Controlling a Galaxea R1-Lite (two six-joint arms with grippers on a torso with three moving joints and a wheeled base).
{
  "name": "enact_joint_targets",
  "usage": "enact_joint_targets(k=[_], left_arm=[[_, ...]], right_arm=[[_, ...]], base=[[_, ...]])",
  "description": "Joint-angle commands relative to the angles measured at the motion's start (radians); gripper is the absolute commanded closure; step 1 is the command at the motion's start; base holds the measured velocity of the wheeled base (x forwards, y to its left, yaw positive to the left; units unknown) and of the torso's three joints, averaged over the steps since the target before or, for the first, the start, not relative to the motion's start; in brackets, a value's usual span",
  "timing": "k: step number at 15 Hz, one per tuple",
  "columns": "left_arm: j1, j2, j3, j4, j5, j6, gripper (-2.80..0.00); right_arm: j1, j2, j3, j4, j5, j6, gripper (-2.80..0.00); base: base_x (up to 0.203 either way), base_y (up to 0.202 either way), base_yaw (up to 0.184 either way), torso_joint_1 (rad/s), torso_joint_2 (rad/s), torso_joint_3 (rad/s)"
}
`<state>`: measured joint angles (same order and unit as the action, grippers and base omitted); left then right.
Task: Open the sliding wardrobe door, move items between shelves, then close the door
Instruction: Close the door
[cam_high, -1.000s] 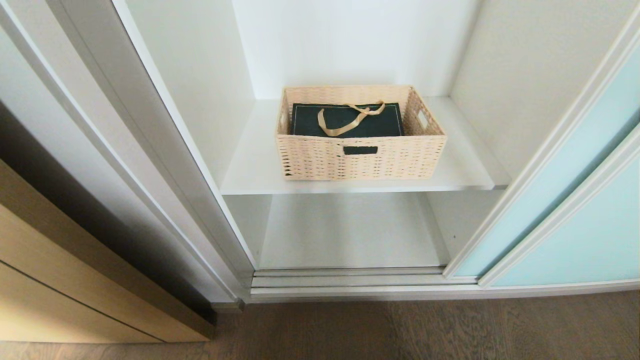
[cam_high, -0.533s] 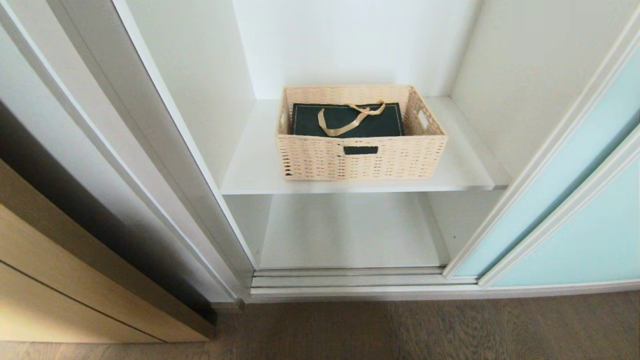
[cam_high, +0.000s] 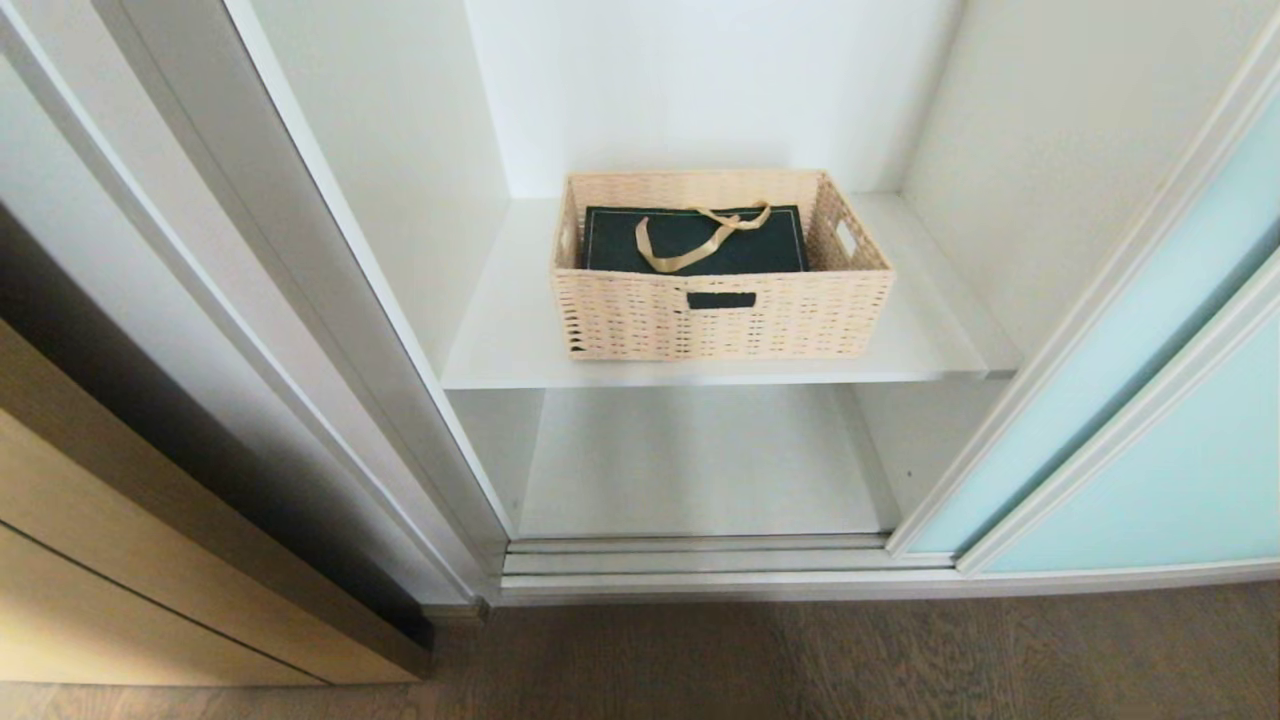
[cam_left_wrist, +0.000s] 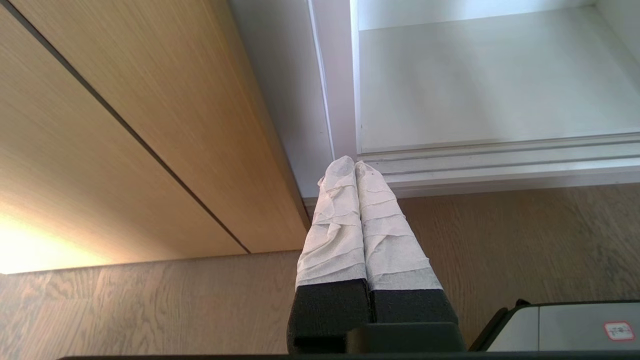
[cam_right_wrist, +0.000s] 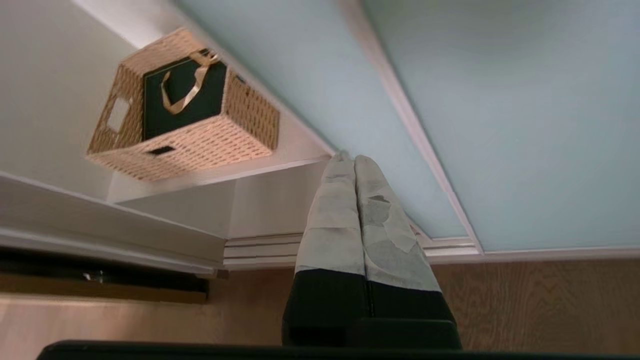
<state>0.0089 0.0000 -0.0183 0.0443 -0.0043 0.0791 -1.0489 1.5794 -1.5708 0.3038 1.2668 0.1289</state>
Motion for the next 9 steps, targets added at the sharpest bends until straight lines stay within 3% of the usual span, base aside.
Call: enact_joint_targets(k=[1,9], left_arm=[[0.0,0.002,0.0,0.0,0.001,0.001,0.0],[0.0,0.002,0.0,0.0,0.0,0.001,0.0]], right_arm=[[0.015,0.022,-0.024,0.003,-0.005,0.014,0.0],[0.07,0.039,-0.048,0.0,-0.035,0.018,0.0]], base=[[0.0,0.0,0.0,0.0,0.0,0.0],[0.0,0.0,0.0,0.0,0.0,0.0]])
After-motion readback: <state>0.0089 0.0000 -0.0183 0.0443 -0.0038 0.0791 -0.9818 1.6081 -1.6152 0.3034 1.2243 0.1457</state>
